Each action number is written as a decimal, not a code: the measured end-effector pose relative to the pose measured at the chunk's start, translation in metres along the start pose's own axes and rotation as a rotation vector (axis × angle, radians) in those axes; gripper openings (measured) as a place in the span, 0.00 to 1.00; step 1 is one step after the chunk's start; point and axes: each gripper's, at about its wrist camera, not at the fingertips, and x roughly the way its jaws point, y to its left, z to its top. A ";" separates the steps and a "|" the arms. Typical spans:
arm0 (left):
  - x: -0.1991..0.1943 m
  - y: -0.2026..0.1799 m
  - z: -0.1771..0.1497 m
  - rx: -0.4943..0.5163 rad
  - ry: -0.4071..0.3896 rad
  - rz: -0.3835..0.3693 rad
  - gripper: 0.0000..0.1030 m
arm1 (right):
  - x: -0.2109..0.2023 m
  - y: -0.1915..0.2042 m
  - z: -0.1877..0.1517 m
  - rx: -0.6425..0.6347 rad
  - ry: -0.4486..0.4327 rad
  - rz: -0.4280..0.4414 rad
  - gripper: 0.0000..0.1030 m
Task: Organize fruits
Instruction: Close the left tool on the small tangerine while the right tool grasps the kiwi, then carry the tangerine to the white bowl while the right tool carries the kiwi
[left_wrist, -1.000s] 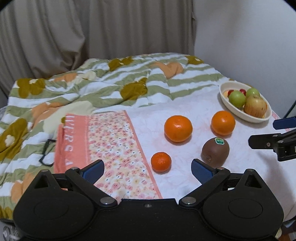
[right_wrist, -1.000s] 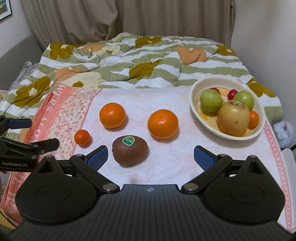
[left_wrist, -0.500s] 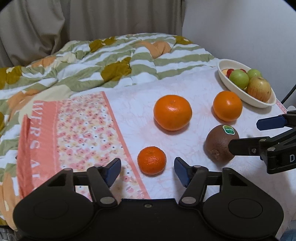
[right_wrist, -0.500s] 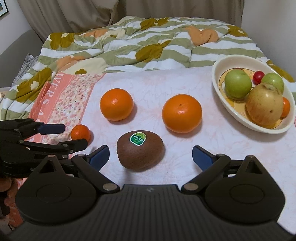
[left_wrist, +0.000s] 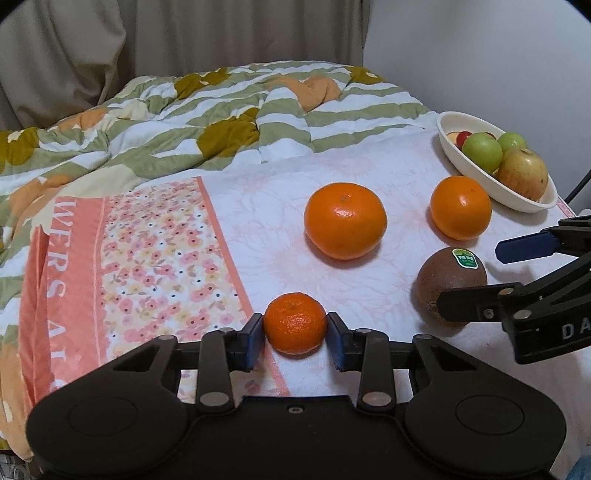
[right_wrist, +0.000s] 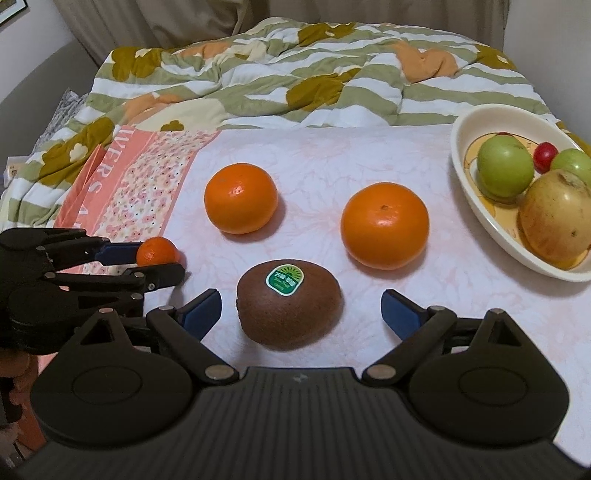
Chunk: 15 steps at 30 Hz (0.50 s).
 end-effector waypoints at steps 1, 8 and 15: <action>-0.001 0.001 0.000 -0.006 -0.003 0.005 0.39 | 0.001 0.001 0.000 -0.005 0.002 0.002 1.00; -0.004 0.011 -0.003 -0.045 -0.004 0.025 0.39 | 0.013 0.007 0.004 -0.051 0.029 0.015 0.92; -0.013 0.015 -0.006 -0.063 -0.014 0.039 0.39 | 0.017 0.013 0.003 -0.082 0.038 0.000 0.78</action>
